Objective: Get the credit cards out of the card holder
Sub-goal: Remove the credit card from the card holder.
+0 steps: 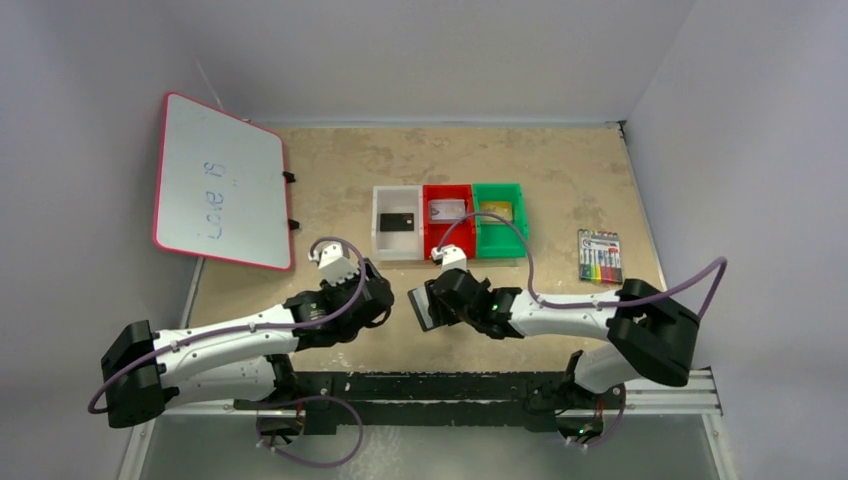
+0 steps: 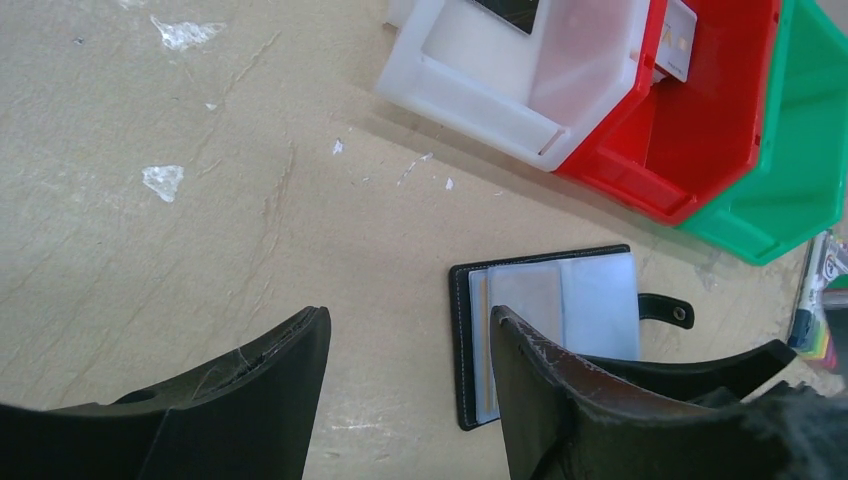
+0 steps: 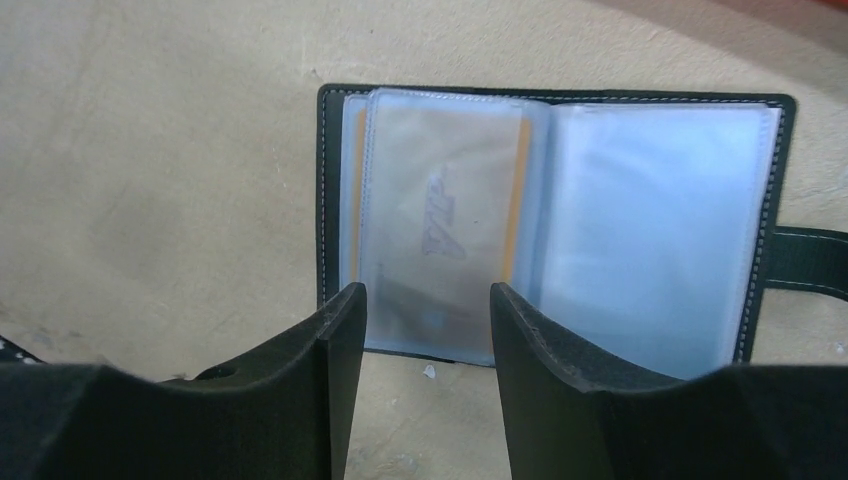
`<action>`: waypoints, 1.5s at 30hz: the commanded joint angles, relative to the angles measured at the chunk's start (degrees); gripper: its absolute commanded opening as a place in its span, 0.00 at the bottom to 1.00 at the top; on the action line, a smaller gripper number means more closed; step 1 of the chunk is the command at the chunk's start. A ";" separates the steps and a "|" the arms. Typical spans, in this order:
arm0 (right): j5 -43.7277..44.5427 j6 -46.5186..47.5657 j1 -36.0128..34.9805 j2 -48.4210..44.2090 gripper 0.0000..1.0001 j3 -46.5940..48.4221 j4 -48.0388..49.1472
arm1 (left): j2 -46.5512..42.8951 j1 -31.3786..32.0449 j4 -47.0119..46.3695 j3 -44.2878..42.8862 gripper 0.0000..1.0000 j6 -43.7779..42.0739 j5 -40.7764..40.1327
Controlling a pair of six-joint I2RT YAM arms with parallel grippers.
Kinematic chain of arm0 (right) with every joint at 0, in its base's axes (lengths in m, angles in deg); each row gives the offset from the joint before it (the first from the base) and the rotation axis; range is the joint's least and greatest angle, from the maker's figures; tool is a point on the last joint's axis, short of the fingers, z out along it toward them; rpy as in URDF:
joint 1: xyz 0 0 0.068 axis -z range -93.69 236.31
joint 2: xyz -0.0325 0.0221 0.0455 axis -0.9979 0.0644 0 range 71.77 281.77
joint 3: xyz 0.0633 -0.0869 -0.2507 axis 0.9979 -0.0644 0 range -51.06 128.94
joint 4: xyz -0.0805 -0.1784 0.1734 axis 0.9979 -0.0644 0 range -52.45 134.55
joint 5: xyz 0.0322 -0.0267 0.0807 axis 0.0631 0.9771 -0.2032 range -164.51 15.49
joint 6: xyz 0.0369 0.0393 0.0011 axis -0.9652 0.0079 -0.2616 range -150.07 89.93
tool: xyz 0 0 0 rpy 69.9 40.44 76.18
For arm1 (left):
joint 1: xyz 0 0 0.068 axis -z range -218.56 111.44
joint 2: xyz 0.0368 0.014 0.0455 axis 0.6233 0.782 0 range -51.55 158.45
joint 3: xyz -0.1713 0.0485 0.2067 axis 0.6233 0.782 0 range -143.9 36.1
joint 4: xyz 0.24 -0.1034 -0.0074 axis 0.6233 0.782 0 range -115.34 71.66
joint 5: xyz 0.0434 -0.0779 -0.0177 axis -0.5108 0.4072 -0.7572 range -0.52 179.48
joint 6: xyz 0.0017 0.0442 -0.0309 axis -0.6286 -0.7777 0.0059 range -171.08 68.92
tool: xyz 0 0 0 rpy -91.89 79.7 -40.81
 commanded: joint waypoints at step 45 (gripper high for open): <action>6.26 -6.26 3.59 -0.97 0.01 2.83 -6.17 | 1.97 -0.16 -1.60 0.92 0.59 -1.10 0.79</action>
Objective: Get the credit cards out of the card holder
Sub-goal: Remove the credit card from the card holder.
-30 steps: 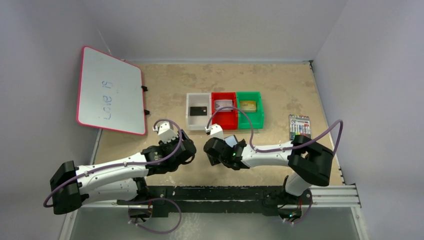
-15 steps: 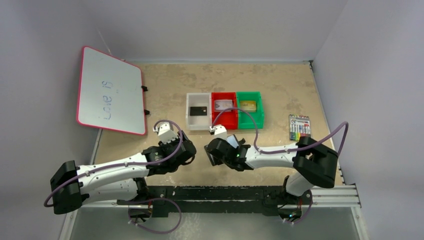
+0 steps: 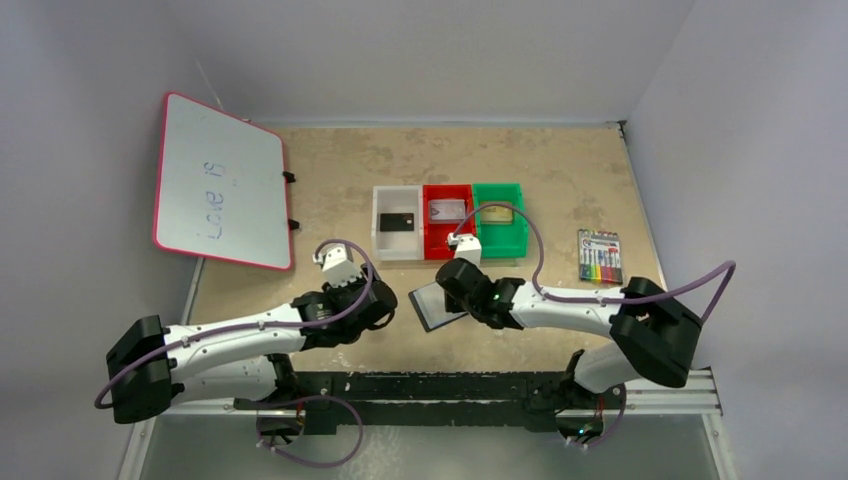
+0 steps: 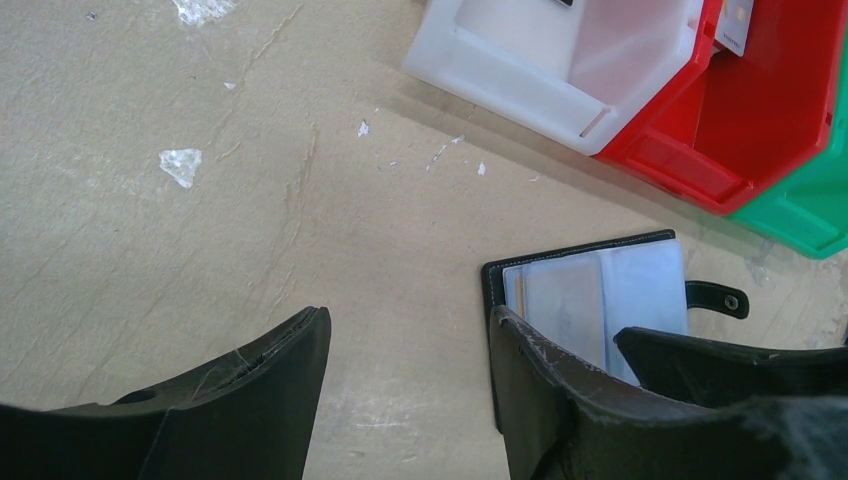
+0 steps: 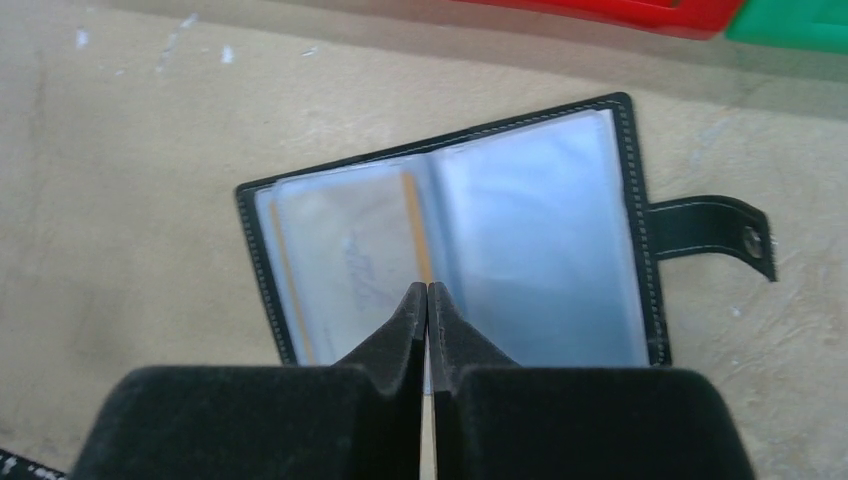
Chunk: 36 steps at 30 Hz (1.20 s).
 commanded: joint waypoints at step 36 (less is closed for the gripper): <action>-10.47 -3.42 3.50 -3.57 0.00 -7.62 11.26 | 1.90 -0.16 -6.01 -1.19 0.59 -4.02 2.02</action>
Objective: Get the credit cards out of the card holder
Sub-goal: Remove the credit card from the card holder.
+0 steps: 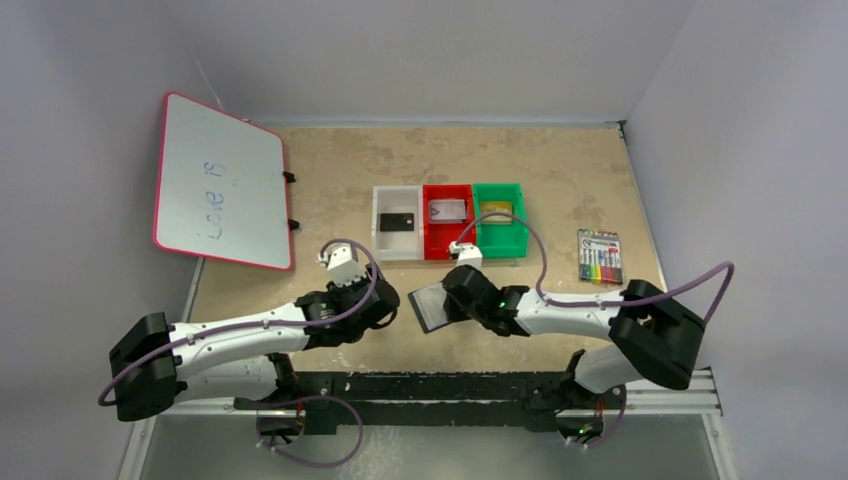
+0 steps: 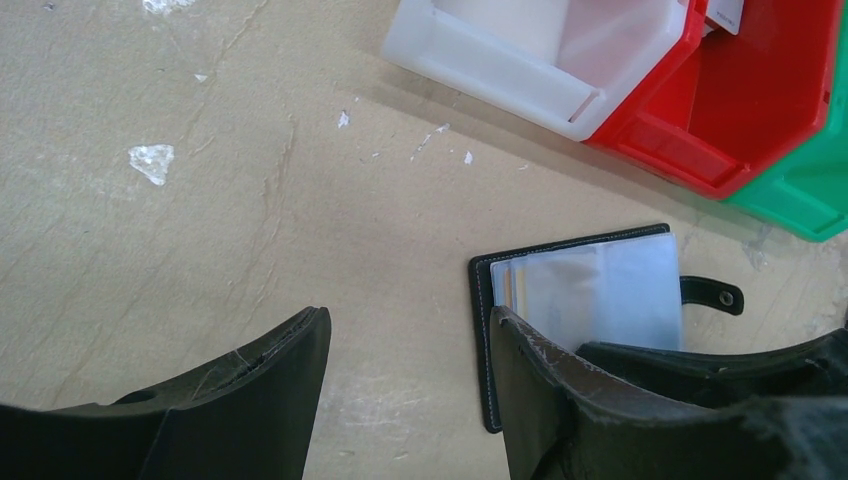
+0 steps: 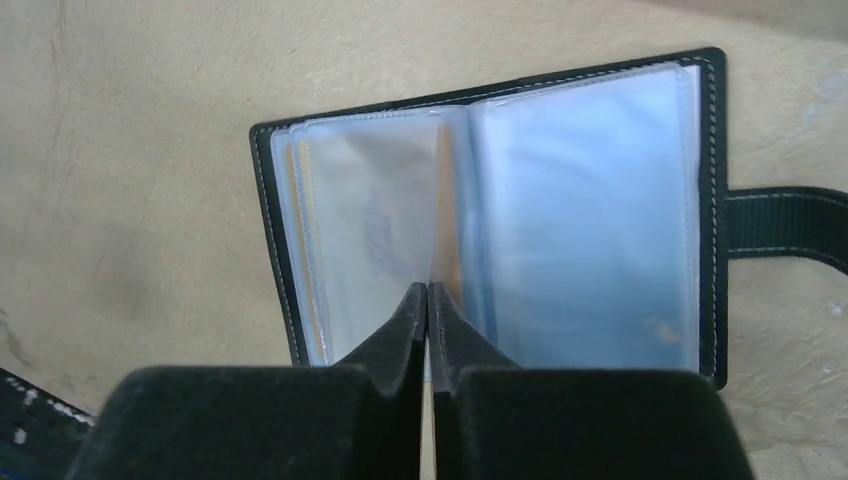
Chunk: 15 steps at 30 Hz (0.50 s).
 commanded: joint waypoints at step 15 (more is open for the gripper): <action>-23.58 -11.31 17.07 -13.39 0.00 -17.05 27.06 | 4.95 -0.16 -23.99 -1.10 0.60 -8.29 11.42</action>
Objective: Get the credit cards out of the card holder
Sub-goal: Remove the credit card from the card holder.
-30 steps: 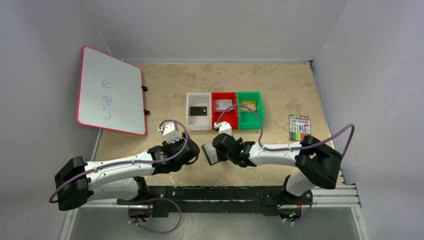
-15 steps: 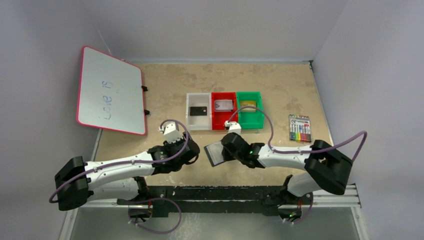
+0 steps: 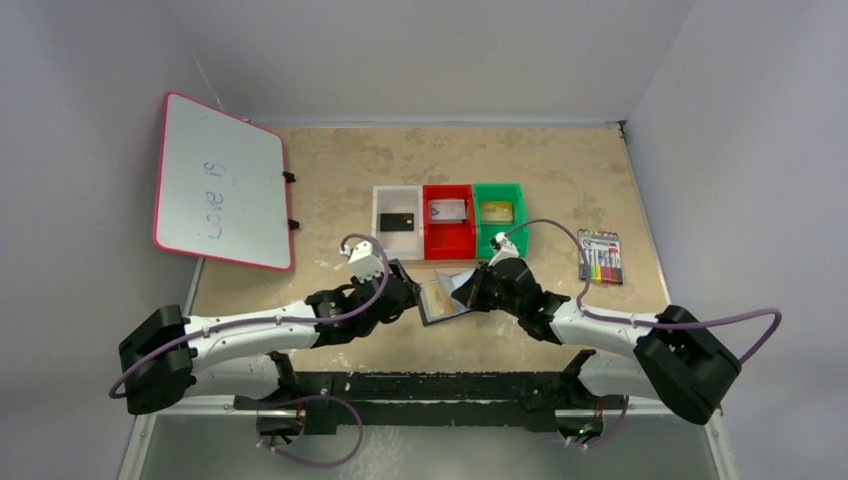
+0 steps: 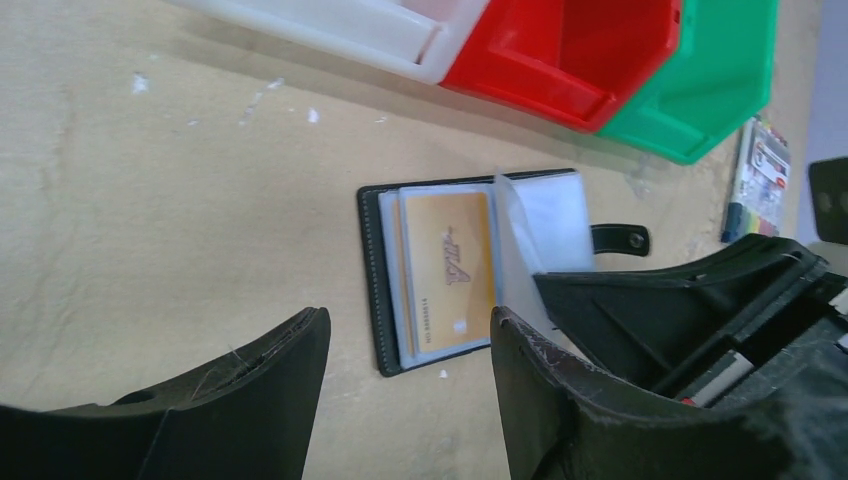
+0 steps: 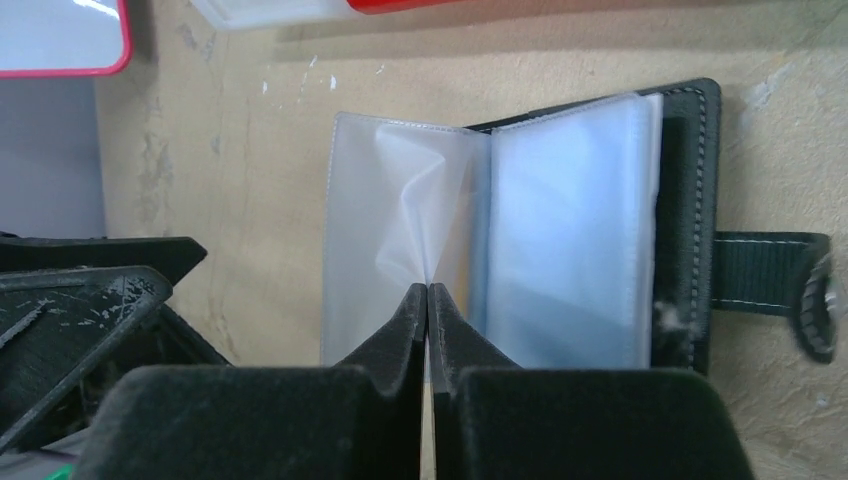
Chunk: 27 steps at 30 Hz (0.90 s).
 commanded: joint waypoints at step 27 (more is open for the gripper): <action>-0.93 -4.35 3.01 -6.70 0.22 -4.21 -0.46 | 28.29 -0.95 -40.00 -6.39 0.59 1.17 13.36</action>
